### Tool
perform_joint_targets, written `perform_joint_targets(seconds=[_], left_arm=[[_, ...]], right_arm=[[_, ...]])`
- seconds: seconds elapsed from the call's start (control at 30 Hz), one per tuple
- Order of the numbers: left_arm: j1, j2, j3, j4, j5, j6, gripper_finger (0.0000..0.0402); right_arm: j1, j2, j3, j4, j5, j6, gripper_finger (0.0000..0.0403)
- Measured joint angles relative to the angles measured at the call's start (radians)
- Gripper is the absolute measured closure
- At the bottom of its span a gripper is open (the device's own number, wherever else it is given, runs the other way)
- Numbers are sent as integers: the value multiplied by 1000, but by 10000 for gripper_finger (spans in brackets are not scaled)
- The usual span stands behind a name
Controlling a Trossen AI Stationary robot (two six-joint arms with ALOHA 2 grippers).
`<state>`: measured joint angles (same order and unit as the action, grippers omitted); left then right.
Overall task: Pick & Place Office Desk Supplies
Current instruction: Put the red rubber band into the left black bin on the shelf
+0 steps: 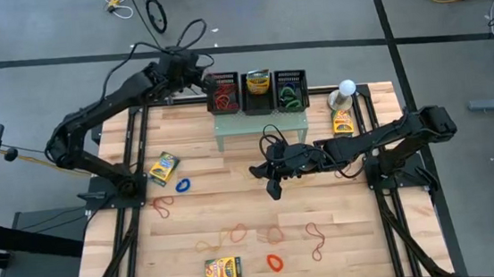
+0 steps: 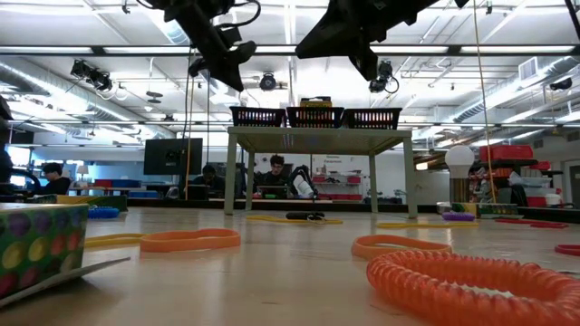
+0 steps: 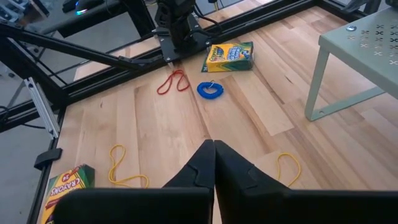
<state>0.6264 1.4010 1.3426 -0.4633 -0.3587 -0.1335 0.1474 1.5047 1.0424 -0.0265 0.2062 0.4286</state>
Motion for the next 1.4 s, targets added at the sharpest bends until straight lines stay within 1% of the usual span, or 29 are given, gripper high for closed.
perform_joint_targets(seconds=[0.2,0.33,0.43,0.57,0.63,0.7,0.77,0.87,0.97,1.17,1.4], left_arm=[[13,11,0,4,107,-9,395],[1,21,0,1,157,-24,379],[1,24,0,5,212,-25,357],[2,26,0,-13,297,-42,313],[3,26,14,-50,349,-61,289],[10,28,41,-102,393,-73,265],[11,33,74,-146,412,-86,243],[18,45,127,-223,415,-91,214],[28,71,172,-279,417,-109,195],[63,170,261,-407,478,-128,187],[80,283,454,-626,493,-65,187]], right_arm=[[0,0,0,0,0,0,397],[0,0,0,0,0,0,397],[0,0,0,1,0,0,397],[0,0,0,9,0,-8,397],[0,0,0,9,0,-8,397],[-1,0,0,9,0,-8,397],[0,0,0,10,0,-7,397],[0,0,0,18,0,-7,397],[0,0,0,21,0,-7,397],[0,0,0,39,-8,-7,397],[0,0,0,38,-21,-7,397]])
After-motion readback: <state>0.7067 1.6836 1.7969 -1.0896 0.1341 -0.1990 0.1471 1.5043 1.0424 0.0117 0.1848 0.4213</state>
